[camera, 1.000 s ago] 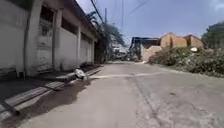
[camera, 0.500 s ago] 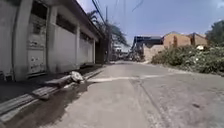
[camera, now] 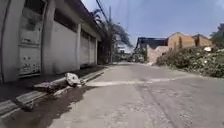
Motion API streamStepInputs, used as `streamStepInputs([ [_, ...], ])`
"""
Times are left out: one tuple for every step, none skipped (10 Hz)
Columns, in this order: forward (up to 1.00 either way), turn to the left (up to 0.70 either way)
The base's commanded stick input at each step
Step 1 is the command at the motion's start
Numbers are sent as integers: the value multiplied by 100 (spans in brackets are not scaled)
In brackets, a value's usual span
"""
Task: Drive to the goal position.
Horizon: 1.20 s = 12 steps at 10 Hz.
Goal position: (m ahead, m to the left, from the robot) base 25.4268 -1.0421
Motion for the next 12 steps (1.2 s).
streamStepInputs([
  [100,0],
  [100,0],
  [100,0],
  [100,0],
  [100,0],
  [100,0],
  [100,0],
  [100,0],
  [100,0],
  [100,0],
  [100,-39],
  [100,-39],
])
